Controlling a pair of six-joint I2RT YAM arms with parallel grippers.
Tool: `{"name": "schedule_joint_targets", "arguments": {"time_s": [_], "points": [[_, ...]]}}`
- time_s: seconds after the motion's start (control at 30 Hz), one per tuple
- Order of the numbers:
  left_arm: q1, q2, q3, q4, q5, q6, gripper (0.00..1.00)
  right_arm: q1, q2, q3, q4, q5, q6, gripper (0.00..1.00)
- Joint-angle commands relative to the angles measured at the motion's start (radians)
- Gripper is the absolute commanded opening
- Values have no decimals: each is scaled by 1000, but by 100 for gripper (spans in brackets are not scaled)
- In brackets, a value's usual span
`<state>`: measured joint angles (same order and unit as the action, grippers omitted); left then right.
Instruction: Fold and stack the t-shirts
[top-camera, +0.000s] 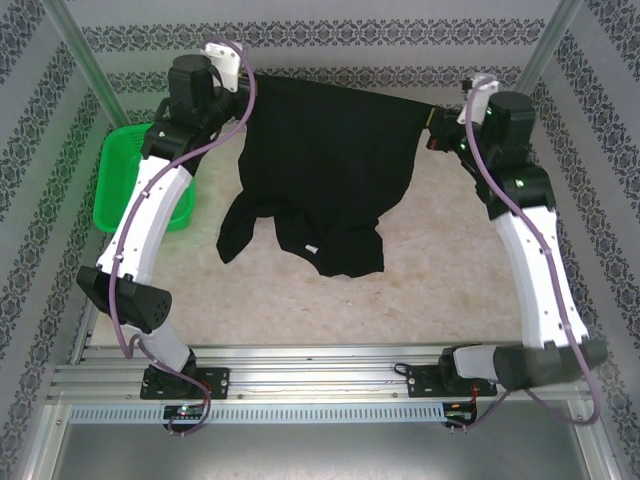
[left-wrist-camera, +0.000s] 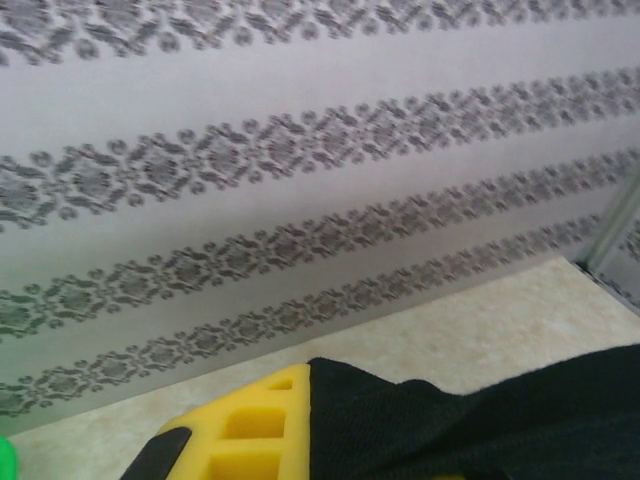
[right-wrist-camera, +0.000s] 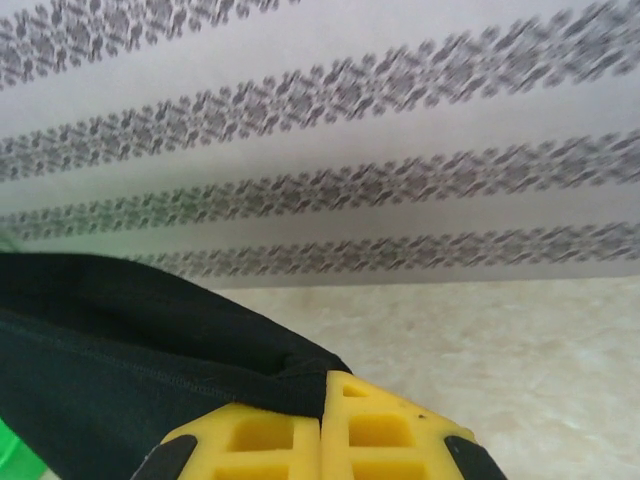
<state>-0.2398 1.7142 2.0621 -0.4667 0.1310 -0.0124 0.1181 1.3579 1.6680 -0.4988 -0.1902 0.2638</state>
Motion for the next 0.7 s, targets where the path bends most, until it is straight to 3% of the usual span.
{"name": "schedule_joint_targets", "arguments": {"time_s": [0.0, 0.1, 0.2, 0.4, 0.5, 0.67], "points": [[40, -1, 185, 14, 10, -25, 0, 30, 113, 125, 84, -120, 40, 0], [42, 50, 412, -85, 40, 5, 0, 80, 232, 288, 126, -174, 33, 0], [42, 87, 618, -169, 101, 7, 0, 82, 303, 399, 197, -137, 84, 0], [-21, -48, 565, -173, 172, 38, 1, -35, 354, 405, 335, -118, 277, 0], [-118, -136, 379, -160, 178, 90, 0, -74, 311, 261, 382, -79, 268, 0], [-381, -324, -225, 124, 173, 71, 1, -153, 225, -64, 427, 20, 258, 0]]}}
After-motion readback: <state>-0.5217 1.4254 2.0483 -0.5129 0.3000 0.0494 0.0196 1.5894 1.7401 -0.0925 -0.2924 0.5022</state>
